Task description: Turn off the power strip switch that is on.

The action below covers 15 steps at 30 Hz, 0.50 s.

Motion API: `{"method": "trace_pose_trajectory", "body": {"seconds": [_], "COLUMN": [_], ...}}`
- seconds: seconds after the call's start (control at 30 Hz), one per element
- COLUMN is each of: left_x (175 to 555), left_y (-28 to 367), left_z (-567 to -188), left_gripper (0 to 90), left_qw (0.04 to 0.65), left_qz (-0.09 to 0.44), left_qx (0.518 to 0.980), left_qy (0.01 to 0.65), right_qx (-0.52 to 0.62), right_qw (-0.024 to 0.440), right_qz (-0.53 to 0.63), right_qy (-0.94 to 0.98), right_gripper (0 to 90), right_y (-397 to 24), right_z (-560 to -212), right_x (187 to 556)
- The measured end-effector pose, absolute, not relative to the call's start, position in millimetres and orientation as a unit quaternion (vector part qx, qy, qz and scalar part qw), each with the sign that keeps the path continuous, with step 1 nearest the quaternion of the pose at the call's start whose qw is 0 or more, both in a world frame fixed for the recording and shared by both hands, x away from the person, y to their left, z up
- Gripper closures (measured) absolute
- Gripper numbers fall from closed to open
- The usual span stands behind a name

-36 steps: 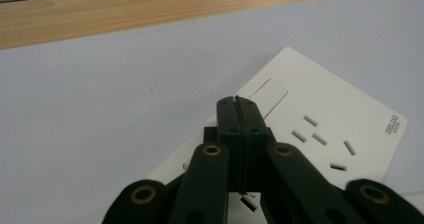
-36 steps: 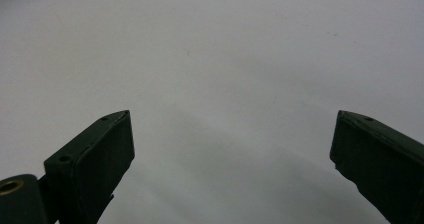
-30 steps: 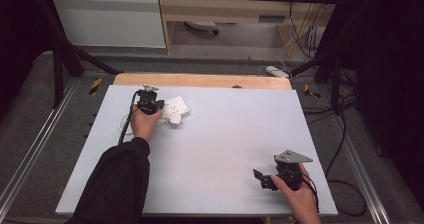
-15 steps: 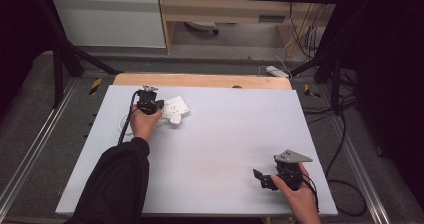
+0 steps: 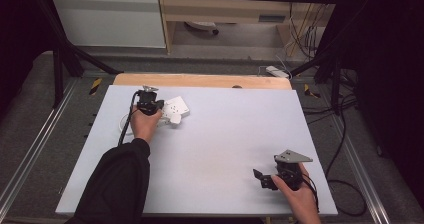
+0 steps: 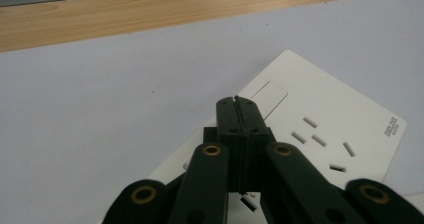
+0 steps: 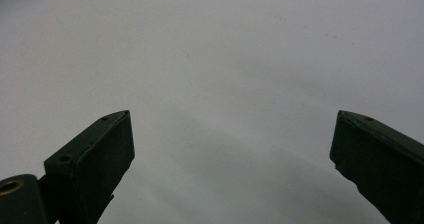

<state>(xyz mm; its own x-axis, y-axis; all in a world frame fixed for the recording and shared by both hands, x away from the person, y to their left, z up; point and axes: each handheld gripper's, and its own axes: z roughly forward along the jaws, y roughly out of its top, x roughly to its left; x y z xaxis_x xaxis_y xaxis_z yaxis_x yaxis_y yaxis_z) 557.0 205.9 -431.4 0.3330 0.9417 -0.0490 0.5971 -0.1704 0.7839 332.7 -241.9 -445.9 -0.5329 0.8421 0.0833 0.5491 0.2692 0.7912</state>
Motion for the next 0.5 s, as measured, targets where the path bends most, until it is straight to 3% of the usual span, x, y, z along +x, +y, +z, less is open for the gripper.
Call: {"method": "trace_pose_trajectory", "body": {"seconds": [0.5], "left_x": [553.4], "left_y": [210.2], "left_z": [-426.8], "left_gripper": [90.0], "left_qw": [0.383], "left_qz": [0.237], "left_qx": [0.719], "left_qy": [0.529], "right_qx": [0.449], "right_qw": [0.180], "right_qz": [0.407], "right_qy": [0.775], "right_gripper": [4.3], "right_y": [-242.2], "right_z": [-445.4], "right_x": [332.5]}}
